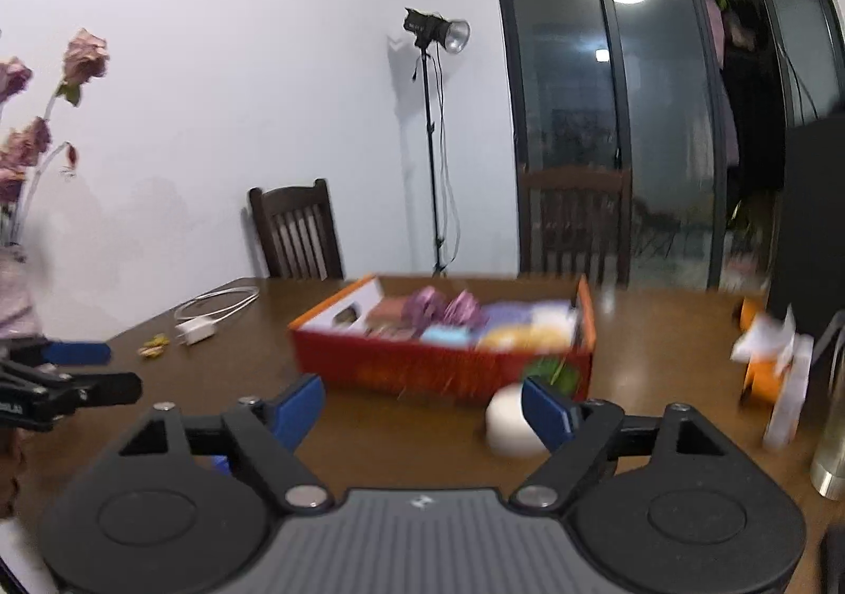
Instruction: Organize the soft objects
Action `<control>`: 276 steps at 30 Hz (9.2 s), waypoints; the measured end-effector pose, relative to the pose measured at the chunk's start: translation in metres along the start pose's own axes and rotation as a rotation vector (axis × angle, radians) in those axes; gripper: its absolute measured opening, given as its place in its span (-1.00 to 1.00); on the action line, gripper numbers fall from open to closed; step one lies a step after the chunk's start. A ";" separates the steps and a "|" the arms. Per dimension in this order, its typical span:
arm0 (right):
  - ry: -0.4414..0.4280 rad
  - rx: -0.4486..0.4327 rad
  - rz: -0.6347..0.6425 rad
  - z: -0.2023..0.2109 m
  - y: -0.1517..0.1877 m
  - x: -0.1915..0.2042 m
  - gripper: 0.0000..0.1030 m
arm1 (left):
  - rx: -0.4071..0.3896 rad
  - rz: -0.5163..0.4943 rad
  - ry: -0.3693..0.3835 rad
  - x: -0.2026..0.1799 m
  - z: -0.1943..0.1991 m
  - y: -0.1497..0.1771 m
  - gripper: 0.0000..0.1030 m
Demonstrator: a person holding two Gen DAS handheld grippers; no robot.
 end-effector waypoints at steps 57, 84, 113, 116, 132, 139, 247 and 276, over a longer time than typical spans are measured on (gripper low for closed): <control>-0.039 0.014 -0.126 -0.147 -0.076 -0.025 -0.52 | 0.236 0.333 0.393 0.005 -0.230 -0.111 -0.39; -0.036 0.432 -0.250 -0.334 -0.083 -0.127 -0.41 | 0.439 0.242 0.189 0.001 -0.372 -0.113 -0.14; 0.044 -0.030 0.138 -0.011 -0.071 -0.029 0.54 | -0.145 -0.119 -0.021 -0.045 -0.011 -0.074 1.00; 0.033 0.006 0.115 0.012 -0.031 -0.028 0.56 | -0.111 -0.074 -0.033 -0.044 0.006 -0.043 1.00; -0.010 0.115 -0.186 -0.070 -0.007 -0.114 0.24 | 0.077 0.012 0.072 -0.098 -0.129 -0.041 0.86; 0.002 0.164 -0.291 -0.139 -0.002 -0.151 -0.12 | 0.253 0.113 0.223 -0.126 -0.231 -0.039 0.02; 0.209 0.113 -0.107 -0.119 -0.093 -0.110 0.71 | -0.031 0.021 -0.176 0.036 -0.146 -0.129 1.00; 0.105 -0.135 0.012 0.100 0.062 0.059 0.85 | -0.175 0.071 -0.116 -0.020 0.109 0.041 1.00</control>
Point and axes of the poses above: each gripper's, at about its wrist camera, not at the fingertips, and z roughly against the way its jaws point, x to its left, y to its underside, the point moved 3 cm from there along -z, roughly the way its jaws point, and after that the axes turned 5 degrees about -y, right-handed, at the moved point
